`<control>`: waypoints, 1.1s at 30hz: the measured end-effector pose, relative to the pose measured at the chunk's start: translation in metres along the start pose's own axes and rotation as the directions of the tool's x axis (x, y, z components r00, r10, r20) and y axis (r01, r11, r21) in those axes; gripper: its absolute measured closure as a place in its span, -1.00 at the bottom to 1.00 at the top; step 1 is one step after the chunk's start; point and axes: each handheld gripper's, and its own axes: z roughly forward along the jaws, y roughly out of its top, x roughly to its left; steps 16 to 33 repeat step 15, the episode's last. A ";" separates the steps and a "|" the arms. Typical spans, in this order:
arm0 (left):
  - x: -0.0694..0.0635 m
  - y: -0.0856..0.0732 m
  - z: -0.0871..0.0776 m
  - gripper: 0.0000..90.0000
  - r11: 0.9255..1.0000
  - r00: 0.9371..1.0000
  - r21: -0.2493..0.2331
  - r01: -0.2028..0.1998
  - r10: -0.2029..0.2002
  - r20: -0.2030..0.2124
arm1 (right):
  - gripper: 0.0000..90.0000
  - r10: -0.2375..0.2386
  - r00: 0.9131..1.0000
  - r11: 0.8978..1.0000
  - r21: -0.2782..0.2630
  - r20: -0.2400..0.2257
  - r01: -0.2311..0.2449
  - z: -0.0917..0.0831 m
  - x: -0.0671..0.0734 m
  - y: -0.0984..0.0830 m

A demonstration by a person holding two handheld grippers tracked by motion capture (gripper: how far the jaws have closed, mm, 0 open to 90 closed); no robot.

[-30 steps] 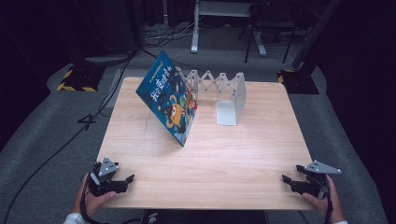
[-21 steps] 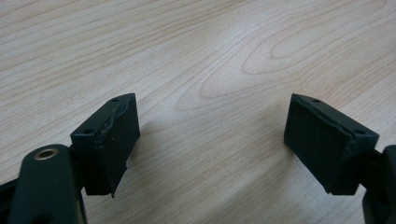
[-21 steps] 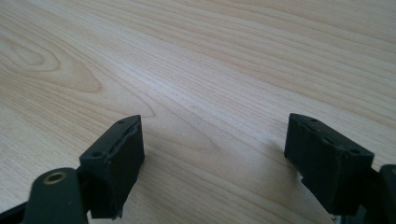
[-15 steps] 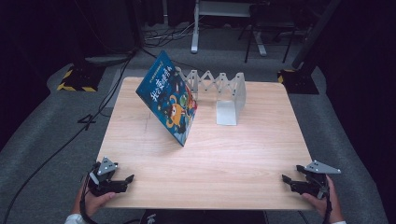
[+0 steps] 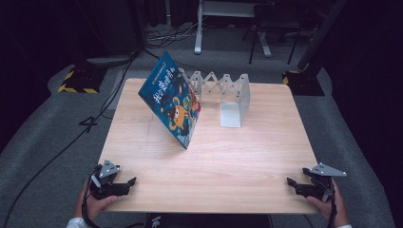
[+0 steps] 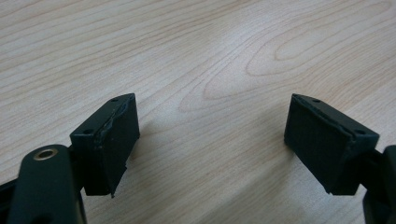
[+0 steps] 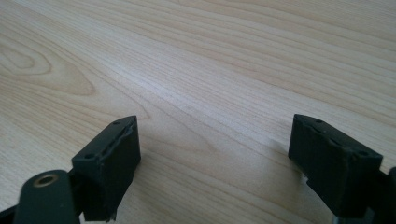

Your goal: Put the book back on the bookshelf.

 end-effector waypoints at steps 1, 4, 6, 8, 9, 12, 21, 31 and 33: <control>0.000 0.000 0.000 -0.59 1.000 1.000 0.000 0.000 0.000 0.001 | -0.62 0.000 1.000 1.000 0.000 0.000 0.000 0.000 0.000 0.000; 0.000 0.000 0.000 -0.59 1.000 1.000 0.000 0.003 -0.003 0.002 | -0.62 0.000 1.000 1.000 0.000 0.000 0.000 0.000 0.000 0.000; 0.001 0.000 0.000 -0.59 1.000 1.000 -0.002 -0.002 0.002 -0.004 | -0.62 0.000 1.000 1.000 0.000 0.000 0.000 0.000 0.000 0.000; 0.001 0.000 0.001 -0.59 1.000 1.000 -0.003 0.001 -0.001 -0.006 | -0.62 -0.001 1.000 1.000 0.000 0.000 0.001 0.000 0.000 0.000; 0.001 0.000 0.001 -0.59 1.000 1.000 -0.003 0.001 -0.001 -0.006 | -0.62 0.000 1.000 1.000 0.000 0.000 0.000 0.000 0.000 0.000; 0.001 0.000 0.001 -0.59 1.000 1.000 -0.003 0.002 -0.002 -0.006 | -0.62 0.000 1.000 1.000 0.000 0.000 0.000 0.000 0.000 0.000; 0.001 0.000 0.001 -0.59 1.000 1.000 -0.002 0.004 -0.004 -0.006 | -0.62 0.000 1.000 1.000 0.000 0.000 0.000 0.000 0.000 0.000; 0.001 0.000 0.001 -0.59 1.000 1.000 -0.002 0.004 -0.004 -0.006 | -0.62 0.000 1.000 1.000 0.000 0.000 0.000 0.000 0.000 0.000; 0.001 0.000 0.001 -0.59 1.000 1.000 -0.002 0.004 -0.004 -0.006 | -0.62 0.000 1.000 1.000 0.000 0.000 0.000 0.000 0.000 0.000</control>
